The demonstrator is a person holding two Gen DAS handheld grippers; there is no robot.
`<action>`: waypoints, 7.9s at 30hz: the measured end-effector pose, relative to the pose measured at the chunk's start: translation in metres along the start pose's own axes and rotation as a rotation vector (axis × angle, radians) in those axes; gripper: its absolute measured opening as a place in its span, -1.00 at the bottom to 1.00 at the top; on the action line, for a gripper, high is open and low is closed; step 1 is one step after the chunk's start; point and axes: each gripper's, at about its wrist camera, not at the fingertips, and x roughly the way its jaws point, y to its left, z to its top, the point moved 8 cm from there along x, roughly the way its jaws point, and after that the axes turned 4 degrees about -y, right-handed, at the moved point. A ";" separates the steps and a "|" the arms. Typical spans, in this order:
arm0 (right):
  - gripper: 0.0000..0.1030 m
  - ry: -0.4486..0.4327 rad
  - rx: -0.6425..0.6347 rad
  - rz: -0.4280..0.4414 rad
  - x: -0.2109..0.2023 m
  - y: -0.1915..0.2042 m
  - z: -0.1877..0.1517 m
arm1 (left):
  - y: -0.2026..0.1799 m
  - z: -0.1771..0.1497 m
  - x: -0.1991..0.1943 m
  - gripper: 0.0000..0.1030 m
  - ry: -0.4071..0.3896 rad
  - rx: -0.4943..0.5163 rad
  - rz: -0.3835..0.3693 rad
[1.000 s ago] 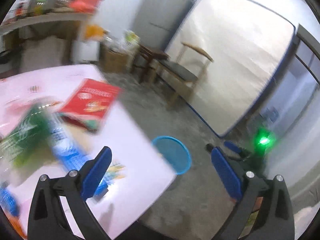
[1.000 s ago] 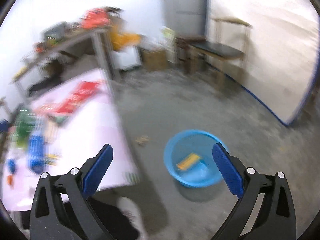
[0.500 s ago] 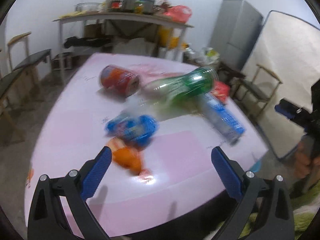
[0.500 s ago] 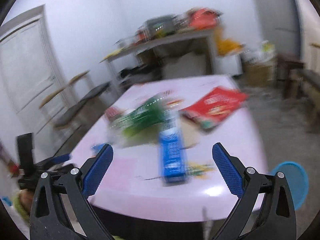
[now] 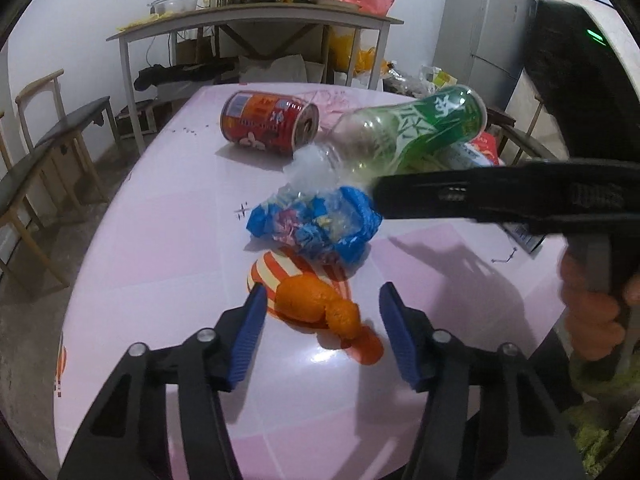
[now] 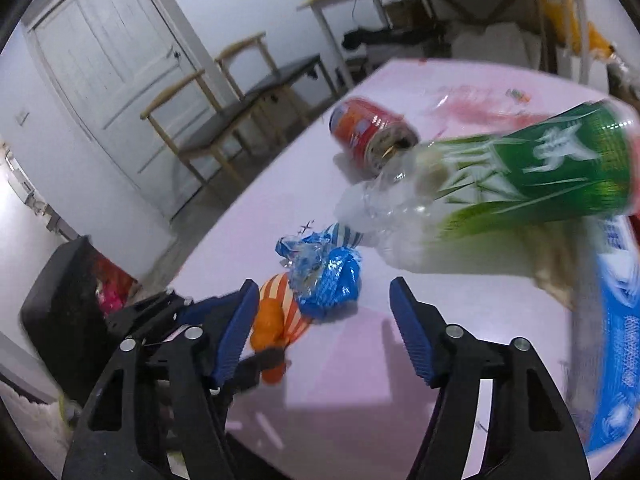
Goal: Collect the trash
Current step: 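Grasp the orange with the left tool while the right tool grasps the blue candy wrapper, then carry the orange and wrapper with both tools over the blue wastebasket, then open both tools to drop the orange and wrapper into the basket, then swing both tools back toward the table, then grasp the red can with the left tool while the right tool reaches toward the green bottle, then close the right tool on the green bottle while the left tool lifts the red can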
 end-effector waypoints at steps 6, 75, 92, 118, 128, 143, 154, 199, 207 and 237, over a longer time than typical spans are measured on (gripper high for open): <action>0.01 0.058 0.010 0.014 0.020 0.004 -0.001 | 0.001 -0.004 0.006 -0.15 0.005 -0.008 -0.015; -0.52 -0.269 0.261 -0.229 -0.188 -0.100 -0.061 | -0.145 0.072 -0.017 -0.72 -0.055 0.245 -0.030; -0.52 -0.524 0.787 -0.641 -0.383 -0.292 -0.203 | -0.367 0.126 0.032 -0.72 0.050 0.456 -0.513; 0.12 -0.449 1.139 -0.710 -0.352 -0.447 -0.319 | -0.561 0.081 0.172 0.23 0.349 0.532 -0.637; 0.42 -0.524 0.990 -0.621 -0.372 -0.376 -0.277 | -0.445 0.123 0.075 0.42 0.172 0.428 -0.644; 0.54 -0.519 0.586 -0.258 -0.295 -0.236 -0.106 | -0.075 0.182 -0.001 0.79 -0.113 -0.113 -0.116; 0.60 -0.333 0.395 -0.023 -0.184 -0.126 -0.036 | 0.088 0.163 0.114 0.79 0.135 -0.765 0.043; 0.60 -0.225 0.917 0.071 -0.043 -0.105 0.035 | 0.114 0.127 0.125 0.40 0.101 -0.735 -0.059; 0.57 -0.223 1.055 -0.006 -0.009 -0.121 0.040 | 0.115 0.124 0.123 0.40 0.100 -0.732 -0.087; 0.06 -0.263 0.874 0.069 -0.080 -0.112 0.026 | 0.095 0.097 0.067 0.39 0.080 -0.707 -0.175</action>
